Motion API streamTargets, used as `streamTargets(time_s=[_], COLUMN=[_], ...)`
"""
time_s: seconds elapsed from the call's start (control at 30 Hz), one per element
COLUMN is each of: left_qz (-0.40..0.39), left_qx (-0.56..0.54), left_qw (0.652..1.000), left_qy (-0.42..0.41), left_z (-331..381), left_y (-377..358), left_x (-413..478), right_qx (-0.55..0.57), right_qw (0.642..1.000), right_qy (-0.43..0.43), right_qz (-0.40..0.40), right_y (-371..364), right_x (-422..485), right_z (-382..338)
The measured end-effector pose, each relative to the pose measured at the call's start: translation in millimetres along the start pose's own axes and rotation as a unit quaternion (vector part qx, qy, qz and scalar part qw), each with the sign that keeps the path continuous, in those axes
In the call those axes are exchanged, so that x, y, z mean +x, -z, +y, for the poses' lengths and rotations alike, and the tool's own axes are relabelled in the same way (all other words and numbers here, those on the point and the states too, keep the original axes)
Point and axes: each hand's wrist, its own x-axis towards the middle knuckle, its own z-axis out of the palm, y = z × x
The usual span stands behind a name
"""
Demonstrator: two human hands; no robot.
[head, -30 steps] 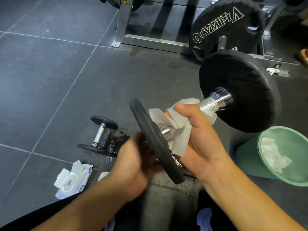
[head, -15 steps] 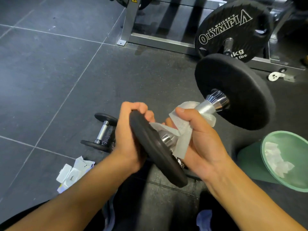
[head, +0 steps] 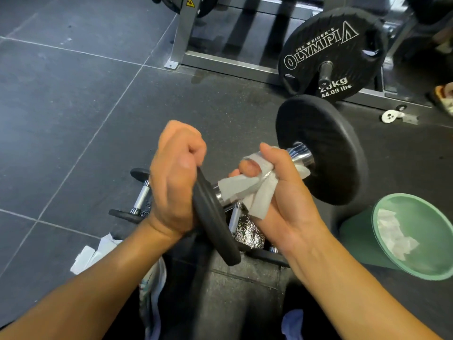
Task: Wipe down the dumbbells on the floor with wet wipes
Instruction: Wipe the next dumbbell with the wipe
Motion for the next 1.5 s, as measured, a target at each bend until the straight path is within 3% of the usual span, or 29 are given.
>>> streamTargets(time_s=[0.03, 0.13, 0.17, 0.23, 0.33, 0.37, 0.4, 0.43, 0.47, 0.5, 0.57, 0.63, 0.7, 0.77, 0.87, 0.93, 1.0, 1.03, 1.07, 1.13, 1.2, 1.27, 1.33, 1.43, 1.5], left_qz=[-0.018, -0.083, -0.086, -0.082, -0.033, -0.009, 0.028, 0.062, 0.078, 0.075, 0.038, 0.019, 0.035, 0.071, 0.135, 0.140, 0.080, 0.025, -0.030, -0.099, -0.112, -0.097, -0.064, 0.025, 0.096], left_qx=[0.082, 0.221, 0.244, 0.213, 0.095, 0.003, -0.115, -0.242, -0.333, -0.379, -0.387, -0.379, -0.379, -0.400, -0.404, -0.322, -0.144, -0.045, 0.039, 0.158, 0.216, 0.221, 0.179, 0.040, -0.067], left_qw=[0.990, 0.923, 0.910, 0.926, 0.990, 1.000, 0.983, 0.927, 0.846, 0.768, 0.665, 0.625, 0.623, 0.656, 0.744, 0.840, 0.963, 0.995, 0.998, 0.962, 0.930, 0.931, 0.961, 0.999, 0.981], left_qy=[-0.112, -0.303, -0.325, -0.302, -0.101, 0.011, 0.143, 0.281, 0.410, 0.511, 0.637, 0.682, 0.683, 0.636, 0.515, 0.414, 0.213, 0.089, -0.025, -0.200, -0.277, -0.275, -0.200, 0.004, 0.152], left_z=[-3.0, -1.3, -4.6, -8.5, -6.4, -4.5, 0.2, -1.6, -6.3, -11.9, -23.0, -22.7, -21.6, -17.6, -7.2, -0.4, 0.6, 0.6, 0.3, 1.6, 0.8, -1.7, -5.1, -5.3, -4.8], left_y=[5.4, 3.2, 1.5, 0.0, -10.3, -14.6, -19.2, -22.9, -25.5, -26.8, -29.5, -32.0, -32.6, -30.5, -27.5, -24.3, -15.8, -10.9, -6.8, -4.2, -6.3, -8.4, -9.5, -12.3, -15.1], left_x=[-5.5, -15.3, -18.2, -21.2, -19.3, -18.2, -15.0, -13.6, -14.3, -18.0, -32.1, -42.0, -42.2, -32.8, -13.9, -6.9, -9.5, -11.8, -13.7, -14.9, -15.2, -15.6, -15.9, -14.1, -10.4], right_qx=[-0.003, -0.024, -0.029, -0.026, 0.003, 0.013, 0.025, 0.040, 0.055, 0.067, 0.070, -0.007, -0.043, -0.020, 0.001, -0.014, -0.028, -0.040, -0.045, -0.045, -0.034, -0.032, -0.040, -0.046, -0.044], right_qw=[1.000, 0.999, 0.999, 0.998, 0.996, 0.997, 0.998, 0.998, 0.998, 0.998, 0.998, 1.000, 0.999, 0.999, 0.998, 0.997, 0.996, 0.995, 0.995, 0.996, 0.996, 0.997, 0.997, 0.997, 0.995], right_qy=[0.005, 0.015, 0.018, 0.029, 0.051, 0.048, 0.038, 0.025, 0.010, 0.001, 0.002, 0.010, 0.016, 0.034, 0.059, 0.065, 0.067, 0.067, 0.064, 0.063, 0.068, 0.070, 0.065, 0.065, 0.084], right_qz=[0.008, 0.033, 0.042, 0.058, 0.068, 0.061, 0.050, 0.035, 0.021, 0.012, -0.002, 0.004, 0.013, 0.021, 0.038, 0.050, 0.058, 0.062, 0.056, 0.047, 0.041, 0.031, 0.030, 0.022, -0.017], right_y=[3.2, 9.1, 10.2, 10.7, 6.7, 5.4, 4.6, 5.6, 5.7, 5.6, 5.7, 2.5, 0.3, -1.2, 3.1, 3.9, 7.8, 10.7, 13.6, 16.4, 17.1, 16.8, 15.6, 15.1, 12.3], right_x=[3.0, 8.3, 8.4, 7.7, 3.6, 2.0, 1.6, 1.5, 1.3, 1.0, 0.0, -4.2, -7.0, -6.5, -1.4, -1.1, 1.4, 4.1, 7.0, 11.0, 12.0, 11.1, 8.9, 4.3, -3.3], right_z=[-1.3, -8.4, -10.7, -13.3, -15.5, -15.9, -16.3, -16.5, -16.4, -16.1, -16.8, -19.0, -19.1, -18.7, -20.0, -21.1, -20.0, -19.0, -18.2, -16.8, -16.2, -16.1, -14.4, -11.9, -11.4])
